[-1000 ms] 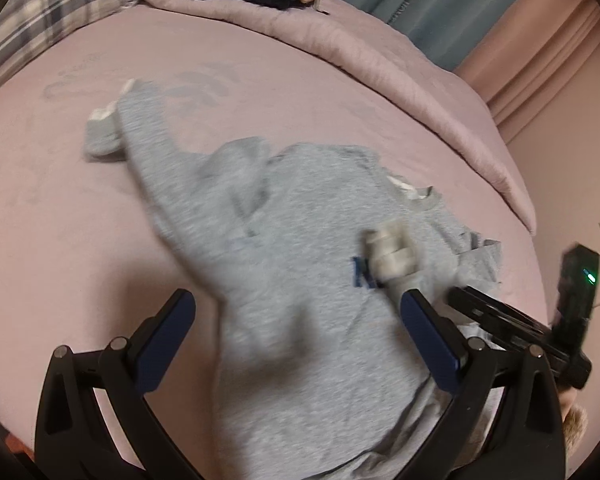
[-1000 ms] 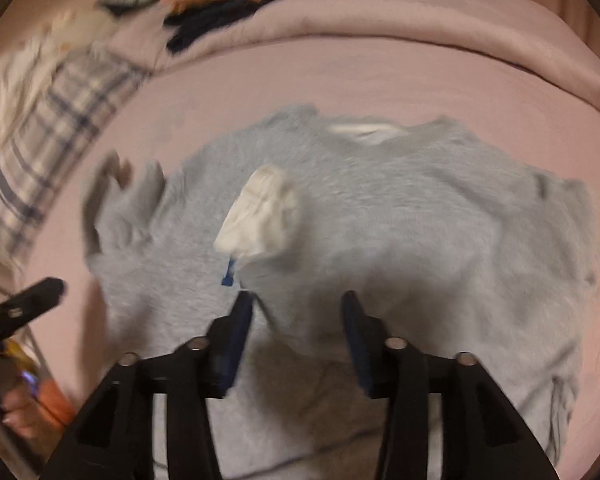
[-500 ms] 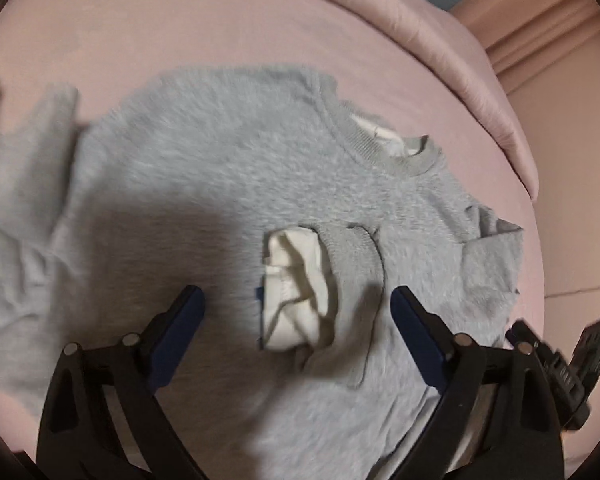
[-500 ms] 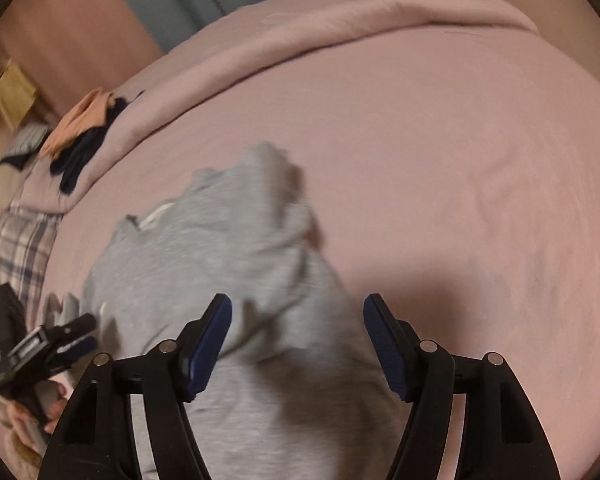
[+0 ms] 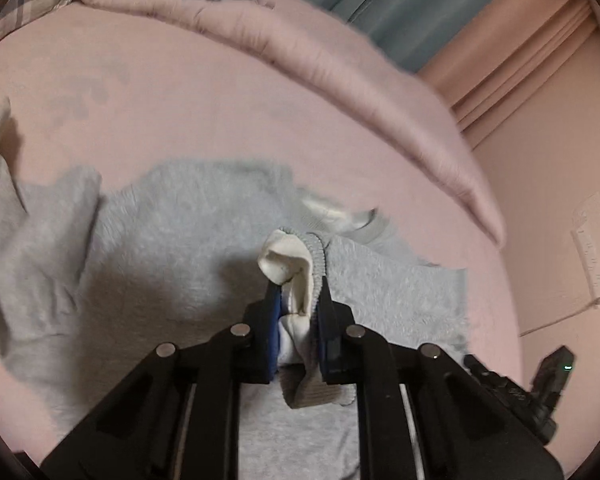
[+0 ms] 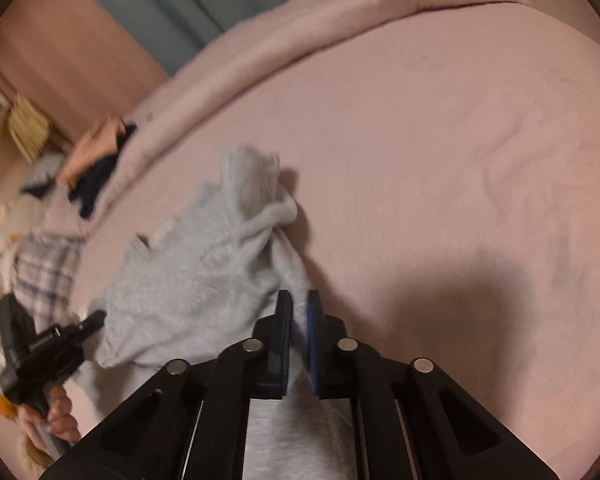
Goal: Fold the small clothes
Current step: 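Grasp the folded sleeve cuff with the left gripper and straighten it on the shirt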
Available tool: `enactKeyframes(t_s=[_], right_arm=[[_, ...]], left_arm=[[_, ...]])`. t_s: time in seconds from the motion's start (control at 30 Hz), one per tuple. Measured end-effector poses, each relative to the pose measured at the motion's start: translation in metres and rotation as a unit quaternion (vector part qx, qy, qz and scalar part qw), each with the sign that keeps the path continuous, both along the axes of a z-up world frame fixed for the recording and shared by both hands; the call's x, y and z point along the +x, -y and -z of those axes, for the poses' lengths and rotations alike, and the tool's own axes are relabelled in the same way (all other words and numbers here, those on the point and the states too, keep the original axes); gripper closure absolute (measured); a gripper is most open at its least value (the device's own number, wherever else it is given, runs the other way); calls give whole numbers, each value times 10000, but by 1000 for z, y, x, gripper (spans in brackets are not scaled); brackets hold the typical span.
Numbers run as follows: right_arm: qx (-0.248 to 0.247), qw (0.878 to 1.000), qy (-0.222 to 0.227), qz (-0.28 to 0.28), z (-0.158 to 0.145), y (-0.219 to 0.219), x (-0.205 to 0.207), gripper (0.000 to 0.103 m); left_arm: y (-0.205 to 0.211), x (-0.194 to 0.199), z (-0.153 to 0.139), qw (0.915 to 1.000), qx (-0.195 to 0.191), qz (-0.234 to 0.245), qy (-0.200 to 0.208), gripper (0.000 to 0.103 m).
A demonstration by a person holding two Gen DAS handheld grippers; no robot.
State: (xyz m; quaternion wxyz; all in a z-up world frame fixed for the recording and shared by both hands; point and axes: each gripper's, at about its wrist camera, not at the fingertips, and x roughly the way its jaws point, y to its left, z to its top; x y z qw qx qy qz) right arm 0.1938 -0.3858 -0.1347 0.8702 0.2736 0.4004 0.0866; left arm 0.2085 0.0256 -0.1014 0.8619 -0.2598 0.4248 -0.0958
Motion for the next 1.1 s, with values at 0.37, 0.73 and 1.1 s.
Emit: enactKeyframes(t_s=[0.37,0.73,1.1], right_arm=[[-602,9968,-532,-44,18,-18,12,96],[-324,9985,-338,-291,-20,-12,67,48],[-720,9941,-523,-615,-5,-46,117,96]], left_arm=[[1,17,59,9948,565,116,-842,83],[-5,-1,44,9965,591,47,-594,87],[-11,3,24,9958,876,-62,-257,87]])
